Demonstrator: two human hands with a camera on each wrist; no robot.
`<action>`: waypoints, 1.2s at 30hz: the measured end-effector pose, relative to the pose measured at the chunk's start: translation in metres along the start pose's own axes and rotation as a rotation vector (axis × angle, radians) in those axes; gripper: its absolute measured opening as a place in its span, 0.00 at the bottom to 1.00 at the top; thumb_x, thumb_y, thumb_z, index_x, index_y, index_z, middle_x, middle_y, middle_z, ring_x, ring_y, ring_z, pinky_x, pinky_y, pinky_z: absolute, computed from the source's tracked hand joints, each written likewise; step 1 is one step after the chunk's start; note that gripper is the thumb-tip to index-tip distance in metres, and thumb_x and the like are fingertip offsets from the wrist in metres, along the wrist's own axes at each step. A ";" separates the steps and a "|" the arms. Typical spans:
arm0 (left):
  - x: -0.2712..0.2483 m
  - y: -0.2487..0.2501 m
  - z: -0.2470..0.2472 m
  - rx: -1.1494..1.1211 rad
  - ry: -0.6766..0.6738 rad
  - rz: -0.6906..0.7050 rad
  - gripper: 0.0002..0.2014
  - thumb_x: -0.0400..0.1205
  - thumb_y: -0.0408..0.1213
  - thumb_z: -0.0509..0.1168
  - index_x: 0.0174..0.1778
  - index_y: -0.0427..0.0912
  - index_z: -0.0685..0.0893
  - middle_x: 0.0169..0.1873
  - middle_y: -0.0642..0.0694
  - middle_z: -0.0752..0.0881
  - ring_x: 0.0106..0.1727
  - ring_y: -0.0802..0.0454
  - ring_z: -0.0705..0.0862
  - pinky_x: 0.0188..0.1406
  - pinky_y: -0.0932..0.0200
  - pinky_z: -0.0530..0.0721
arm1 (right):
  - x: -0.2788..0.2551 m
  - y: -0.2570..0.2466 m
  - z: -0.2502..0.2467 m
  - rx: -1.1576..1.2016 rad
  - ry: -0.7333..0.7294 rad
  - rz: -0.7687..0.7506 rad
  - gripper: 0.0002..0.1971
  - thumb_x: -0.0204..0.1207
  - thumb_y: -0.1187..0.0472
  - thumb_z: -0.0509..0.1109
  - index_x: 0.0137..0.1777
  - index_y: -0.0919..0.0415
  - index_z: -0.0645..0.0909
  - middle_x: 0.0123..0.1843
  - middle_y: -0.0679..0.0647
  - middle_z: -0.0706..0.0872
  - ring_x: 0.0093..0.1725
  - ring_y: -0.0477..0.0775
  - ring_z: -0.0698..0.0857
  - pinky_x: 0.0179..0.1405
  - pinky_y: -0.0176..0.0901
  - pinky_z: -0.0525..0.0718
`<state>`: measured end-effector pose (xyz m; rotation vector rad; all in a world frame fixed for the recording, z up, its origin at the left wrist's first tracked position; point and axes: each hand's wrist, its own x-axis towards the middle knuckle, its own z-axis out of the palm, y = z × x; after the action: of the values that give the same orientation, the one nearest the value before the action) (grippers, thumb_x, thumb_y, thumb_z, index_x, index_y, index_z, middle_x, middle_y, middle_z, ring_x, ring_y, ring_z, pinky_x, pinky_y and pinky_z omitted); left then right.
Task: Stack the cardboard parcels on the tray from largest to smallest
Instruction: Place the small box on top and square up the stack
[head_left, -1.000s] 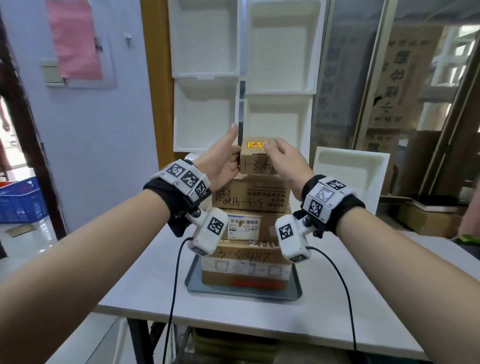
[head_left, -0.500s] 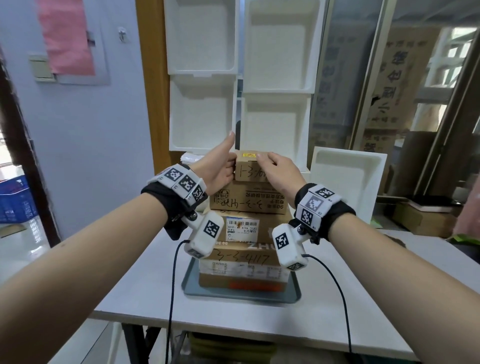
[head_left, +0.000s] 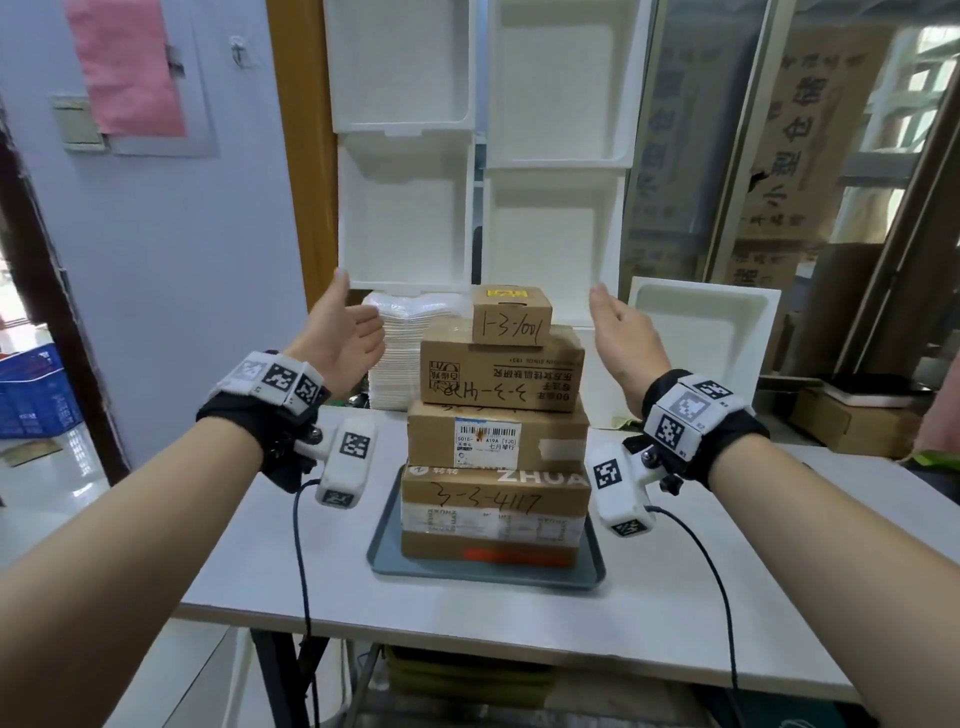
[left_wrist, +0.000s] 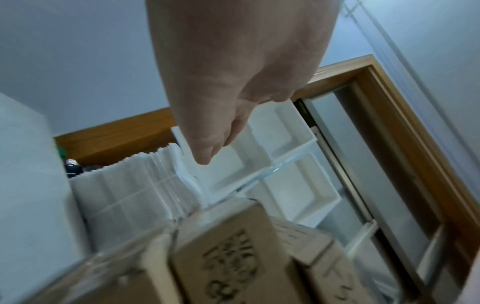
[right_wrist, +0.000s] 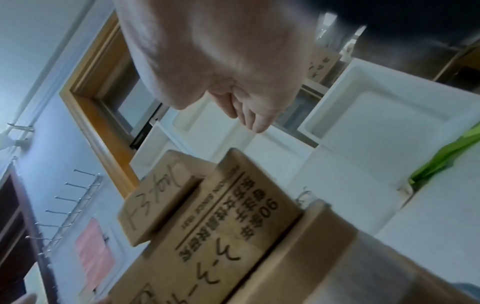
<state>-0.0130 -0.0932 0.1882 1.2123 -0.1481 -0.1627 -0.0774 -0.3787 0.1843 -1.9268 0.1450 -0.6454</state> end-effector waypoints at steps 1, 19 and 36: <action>0.001 -0.007 -0.007 0.012 0.014 -0.012 0.45 0.84 0.66 0.46 0.84 0.32 0.51 0.85 0.36 0.55 0.85 0.42 0.57 0.83 0.47 0.57 | 0.000 0.006 -0.003 0.003 0.010 0.013 0.35 0.83 0.36 0.50 0.81 0.59 0.68 0.81 0.55 0.71 0.80 0.57 0.69 0.80 0.53 0.65; 0.018 -0.179 -0.077 0.175 0.123 -0.395 0.52 0.77 0.75 0.45 0.86 0.35 0.50 0.85 0.41 0.53 0.86 0.46 0.54 0.85 0.47 0.50 | -0.053 0.178 0.032 0.056 -0.132 0.576 0.38 0.83 0.34 0.43 0.78 0.63 0.71 0.78 0.58 0.75 0.75 0.61 0.74 0.70 0.50 0.72; 0.028 -0.210 -0.047 0.262 0.047 -0.394 0.61 0.64 0.81 0.52 0.84 0.36 0.61 0.82 0.43 0.66 0.83 0.49 0.63 0.84 0.48 0.52 | -0.070 0.207 0.017 0.198 -0.152 0.602 0.36 0.80 0.29 0.42 0.58 0.49 0.87 0.58 0.55 0.89 0.60 0.56 0.83 0.60 0.49 0.74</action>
<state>0.0141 -0.1277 -0.0247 1.4972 0.1169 -0.4691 -0.0897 -0.4298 -0.0285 -1.6162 0.5201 -0.1045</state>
